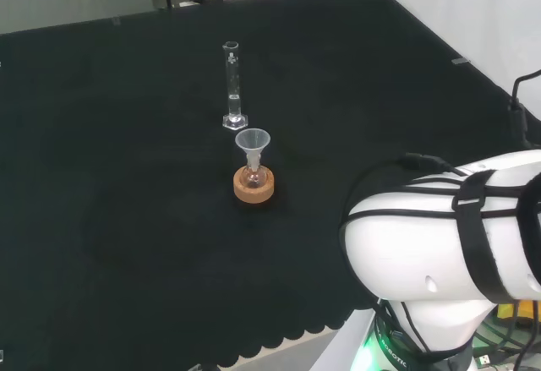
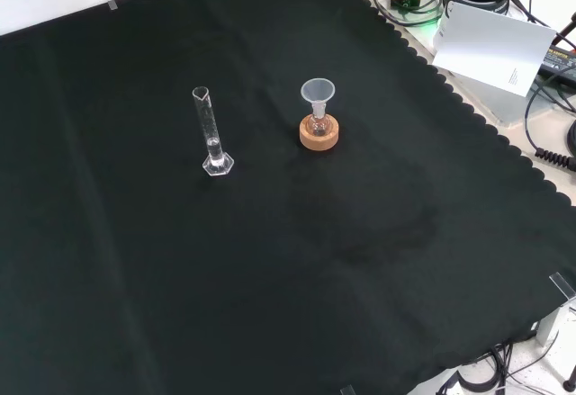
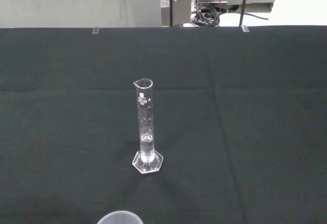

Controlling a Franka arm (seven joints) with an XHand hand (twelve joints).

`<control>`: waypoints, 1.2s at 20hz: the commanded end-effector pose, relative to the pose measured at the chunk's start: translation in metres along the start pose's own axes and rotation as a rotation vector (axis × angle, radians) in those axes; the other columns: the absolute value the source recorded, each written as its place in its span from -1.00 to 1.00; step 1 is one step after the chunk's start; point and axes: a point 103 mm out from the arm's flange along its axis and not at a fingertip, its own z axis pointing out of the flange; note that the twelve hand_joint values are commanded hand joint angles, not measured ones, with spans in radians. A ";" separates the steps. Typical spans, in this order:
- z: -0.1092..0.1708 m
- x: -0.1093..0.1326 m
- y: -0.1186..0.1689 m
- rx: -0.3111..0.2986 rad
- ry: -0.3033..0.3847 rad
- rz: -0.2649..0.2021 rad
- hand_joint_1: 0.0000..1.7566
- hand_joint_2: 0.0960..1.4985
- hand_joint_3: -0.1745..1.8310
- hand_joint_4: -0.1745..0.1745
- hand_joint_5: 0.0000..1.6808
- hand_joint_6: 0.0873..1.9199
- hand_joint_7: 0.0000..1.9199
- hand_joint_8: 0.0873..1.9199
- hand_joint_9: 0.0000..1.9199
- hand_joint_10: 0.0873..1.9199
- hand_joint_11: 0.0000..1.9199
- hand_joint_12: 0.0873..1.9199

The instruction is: Pick up the graduated cylinder.

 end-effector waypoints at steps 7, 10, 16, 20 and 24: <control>-0.005 0.002 0.000 -0.012 -0.008 0.003 -0.92 0.58 -0.47 -0.10 -0.79 -1.00 -1.00 -0.54 -0.83 -0.36 -0.89 0.40; -0.006 -0.001 0.002 -0.007 -0.012 0.013 -0.92 0.58 -0.47 -0.10 -0.78 -1.00 -1.00 -0.54 -0.83 -0.36 -0.89 0.40; 0.007 -0.018 0.015 -0.002 -0.010 0.065 -0.91 0.59 -0.48 -0.10 -0.78 -1.00 -1.00 -0.54 -0.83 -0.36 -0.89 0.41; 0.030 -0.030 0.026 -0.002 0.018 0.089 -0.90 0.59 -0.49 -0.11 -0.77 -1.00 -1.00 -0.53 -0.82 -0.35 -0.88 0.41; 0.048 -0.037 0.044 -0.003 0.035 0.085 -0.83 0.56 -0.51 -0.12 -0.77 -1.00 -0.99 -0.52 -0.81 -0.35 -0.88 0.41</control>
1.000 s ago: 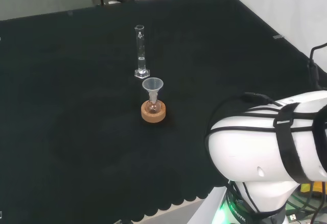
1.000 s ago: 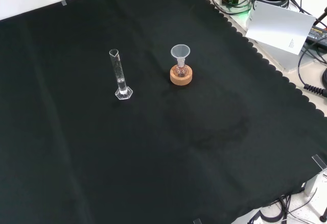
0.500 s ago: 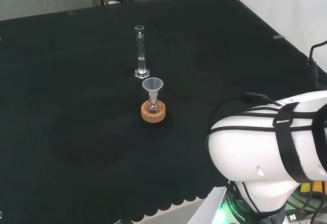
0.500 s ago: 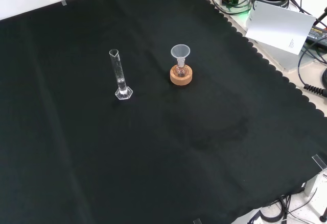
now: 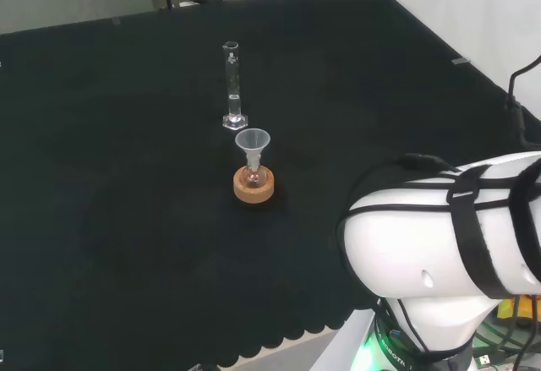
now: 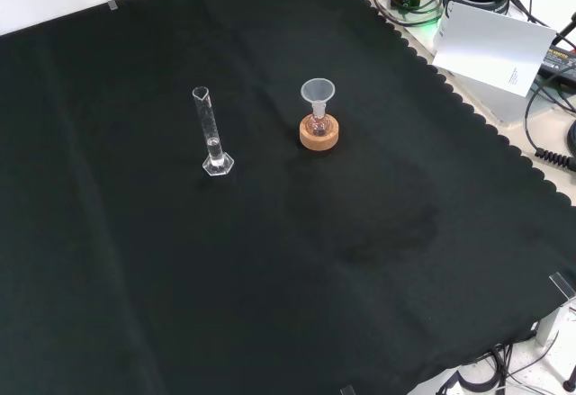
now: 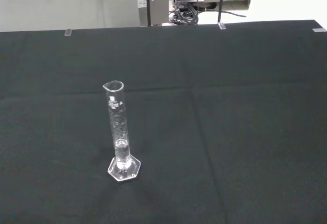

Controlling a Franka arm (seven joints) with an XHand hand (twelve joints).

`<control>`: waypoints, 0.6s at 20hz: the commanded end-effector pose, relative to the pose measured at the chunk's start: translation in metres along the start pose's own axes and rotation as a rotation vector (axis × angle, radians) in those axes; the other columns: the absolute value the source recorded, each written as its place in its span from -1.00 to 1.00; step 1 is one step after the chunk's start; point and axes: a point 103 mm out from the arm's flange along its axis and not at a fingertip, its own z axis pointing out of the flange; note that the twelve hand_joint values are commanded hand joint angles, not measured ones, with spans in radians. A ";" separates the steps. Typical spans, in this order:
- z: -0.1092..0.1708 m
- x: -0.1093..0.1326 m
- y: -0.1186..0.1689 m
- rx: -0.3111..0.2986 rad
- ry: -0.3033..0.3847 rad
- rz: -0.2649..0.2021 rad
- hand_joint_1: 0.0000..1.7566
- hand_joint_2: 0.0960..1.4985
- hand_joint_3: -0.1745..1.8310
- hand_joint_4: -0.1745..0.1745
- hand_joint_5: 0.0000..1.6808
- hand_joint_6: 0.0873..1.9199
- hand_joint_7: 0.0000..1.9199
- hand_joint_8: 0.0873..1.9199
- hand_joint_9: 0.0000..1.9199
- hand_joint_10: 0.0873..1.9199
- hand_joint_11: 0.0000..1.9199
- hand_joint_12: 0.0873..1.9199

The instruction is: Pick up the graduated cylinder.

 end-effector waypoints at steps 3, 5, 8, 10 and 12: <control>0.047 -0.016 0.043 0.002 0.047 0.001 -0.77 0.52 -0.53 -0.13 -0.77 -1.00 -0.97 -0.51 -0.79 -0.35 -0.87 0.41; 0.065 -0.018 0.060 0.011 0.060 -0.004 -0.73 0.50 -0.54 -0.14 -0.77 -1.00 -0.96 -0.49 -0.77 -0.34 -0.85 0.41; 0.090 -0.020 0.084 0.018 0.086 -0.016 -0.69 0.48 -0.55 -0.16 -0.76 -1.00 -0.95 -0.48 -0.75 -0.34 -0.83 0.41; 0.109 -0.018 0.102 0.032 0.098 -0.041 -0.68 0.47 -0.55 -0.17 -0.76 -1.00 -0.94 -0.48 -0.74 -0.34 -0.83 0.41; 0.127 -0.018 0.116 0.045 0.133 -0.055 -0.67 0.46 -0.55 -0.18 -0.75 -1.00 -0.94 -0.47 -0.73 -0.34 -0.82 0.41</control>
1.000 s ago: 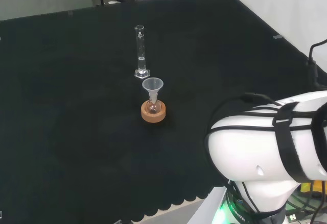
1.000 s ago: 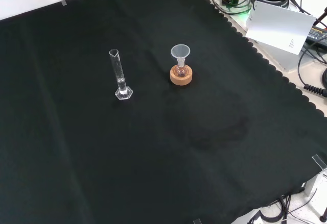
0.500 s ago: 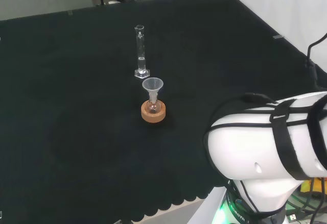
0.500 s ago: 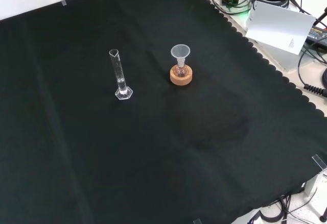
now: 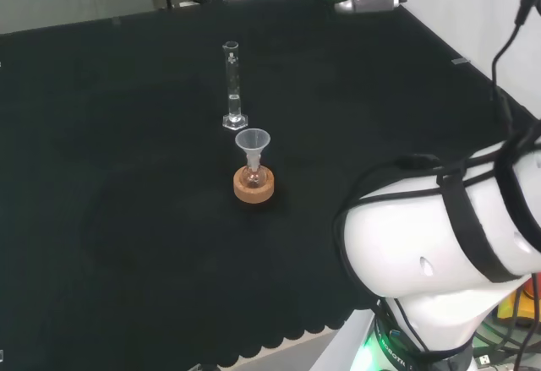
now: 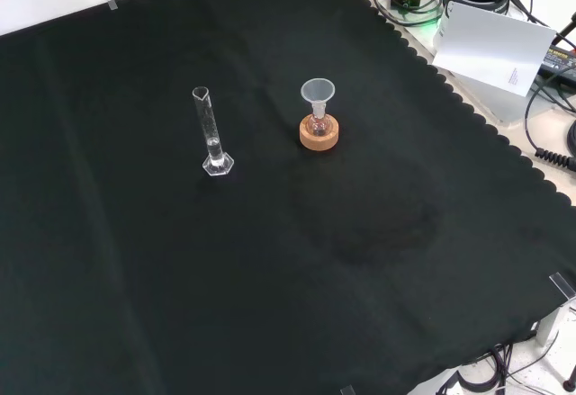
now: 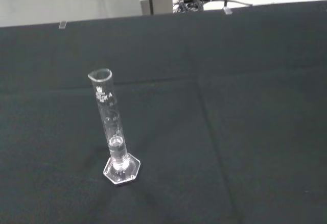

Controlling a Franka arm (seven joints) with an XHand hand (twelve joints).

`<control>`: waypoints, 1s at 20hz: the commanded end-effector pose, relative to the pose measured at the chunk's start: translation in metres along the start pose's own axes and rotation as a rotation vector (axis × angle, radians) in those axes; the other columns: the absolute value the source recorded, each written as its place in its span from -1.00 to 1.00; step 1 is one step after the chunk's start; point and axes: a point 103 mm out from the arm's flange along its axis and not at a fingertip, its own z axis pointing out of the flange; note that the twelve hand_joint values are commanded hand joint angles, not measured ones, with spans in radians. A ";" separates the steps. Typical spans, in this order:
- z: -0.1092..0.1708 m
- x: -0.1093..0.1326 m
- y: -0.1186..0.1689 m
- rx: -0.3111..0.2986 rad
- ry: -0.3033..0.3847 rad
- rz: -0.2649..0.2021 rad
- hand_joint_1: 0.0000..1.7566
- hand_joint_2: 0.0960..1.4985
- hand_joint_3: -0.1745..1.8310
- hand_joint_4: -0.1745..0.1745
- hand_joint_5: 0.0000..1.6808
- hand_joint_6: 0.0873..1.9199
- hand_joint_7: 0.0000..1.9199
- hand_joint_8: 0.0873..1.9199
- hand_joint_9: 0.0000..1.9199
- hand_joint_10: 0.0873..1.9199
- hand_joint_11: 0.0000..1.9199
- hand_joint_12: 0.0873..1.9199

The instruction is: Pick up the graduated cylinder.

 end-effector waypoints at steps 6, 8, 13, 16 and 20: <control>0.120 -0.008 0.100 0.070 0.133 -0.083 -0.64 0.44 -0.55 -0.20 -0.74 -1.00 -0.94 -0.46 -0.72 -0.35 -0.82 0.40; 0.135 -0.005 0.106 0.080 0.142 -0.092 -0.64 0.44 -0.55 -0.21 -0.74 -1.00 -0.94 -0.46 -0.73 -0.35 -0.82 0.39; 0.160 0.003 0.118 0.088 0.156 -0.123 -0.62 0.43 -0.55 -0.22 -0.73 -1.00 -0.93 -0.45 -0.73 -0.35 -0.83 0.40; 0.171 0.006 0.122 0.082 0.170 -0.143 -0.60 0.41 -0.55 -0.22 -0.72 -1.00 -0.90 -0.44 -0.70 -0.34 -0.83 0.40; 0.185 0.009 0.124 0.062 0.179 -0.173 -0.55 0.35 -0.56 -0.22 -0.68 -1.00 -0.86 -0.41 -0.65 -0.34 -0.81 0.40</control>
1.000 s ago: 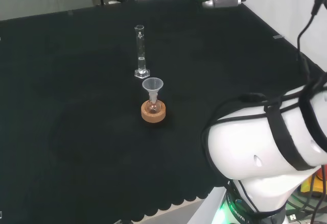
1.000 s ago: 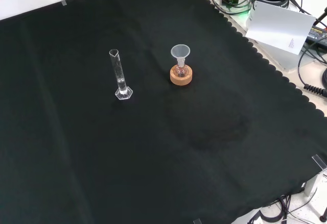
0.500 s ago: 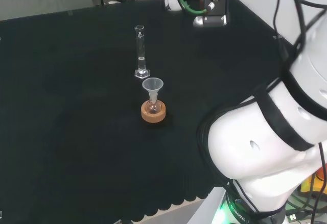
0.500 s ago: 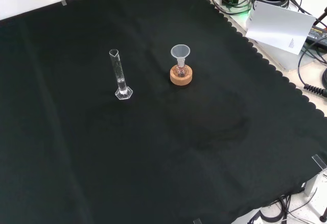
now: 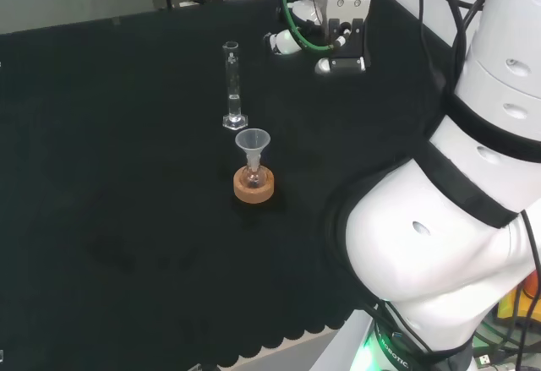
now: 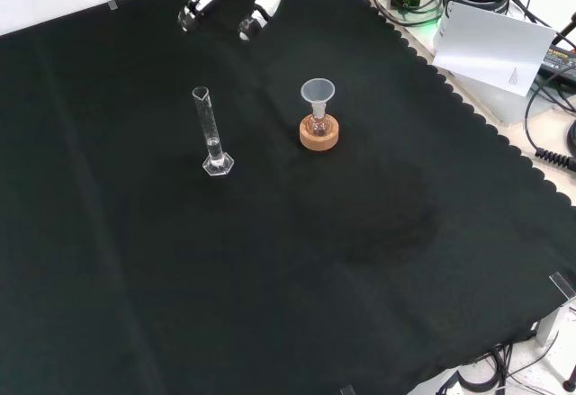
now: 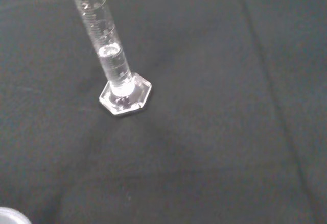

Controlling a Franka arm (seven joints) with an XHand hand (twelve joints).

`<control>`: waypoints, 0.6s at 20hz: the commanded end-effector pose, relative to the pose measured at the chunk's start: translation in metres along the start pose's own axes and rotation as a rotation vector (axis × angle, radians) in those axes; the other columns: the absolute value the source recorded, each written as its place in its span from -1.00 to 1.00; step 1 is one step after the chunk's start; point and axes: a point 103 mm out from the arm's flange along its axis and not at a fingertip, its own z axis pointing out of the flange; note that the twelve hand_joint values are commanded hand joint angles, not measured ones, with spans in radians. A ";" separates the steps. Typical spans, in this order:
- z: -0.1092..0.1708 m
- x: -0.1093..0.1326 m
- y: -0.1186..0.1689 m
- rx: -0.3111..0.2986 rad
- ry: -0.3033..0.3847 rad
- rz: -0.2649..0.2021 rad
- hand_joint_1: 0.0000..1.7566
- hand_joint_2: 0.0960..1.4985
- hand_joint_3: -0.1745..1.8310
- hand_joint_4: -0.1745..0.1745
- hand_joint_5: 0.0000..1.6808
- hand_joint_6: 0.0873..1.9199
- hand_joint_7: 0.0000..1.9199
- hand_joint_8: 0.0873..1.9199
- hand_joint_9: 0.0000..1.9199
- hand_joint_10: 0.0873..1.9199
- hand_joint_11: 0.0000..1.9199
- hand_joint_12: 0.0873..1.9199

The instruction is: Pick up the graduated cylinder.

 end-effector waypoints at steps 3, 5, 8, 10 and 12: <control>0.036 0.014 0.047 -0.078 0.113 -0.126 -0.46 0.26 -0.56 -0.21 -0.65 -1.00 -0.82 -0.38 -0.58 -0.35 -0.76 0.39; 0.044 0.013 0.049 -0.058 0.138 -0.131 -0.42 0.22 -0.57 -0.21 -0.65 -1.00 -0.81 -0.37 -0.56 -0.36 -0.75 0.39; 0.052 0.009 0.051 -0.052 0.155 -0.140 -0.41 0.20 -0.57 -0.21 -0.64 -1.00 -0.81 -0.37 -0.55 -0.37 -0.74 0.39; 0.056 0.006 0.052 -0.070 0.178 -0.155 -0.41 0.20 -0.56 -0.21 -0.65 -1.00 -0.82 -0.37 -0.56 -0.37 -0.74 0.39; 0.061 0.007 0.052 -0.096 0.192 -0.187 -0.42 0.19 -0.55 -0.21 -0.64 -1.00 -0.78 -0.36 -0.50 -0.38 -0.71 0.39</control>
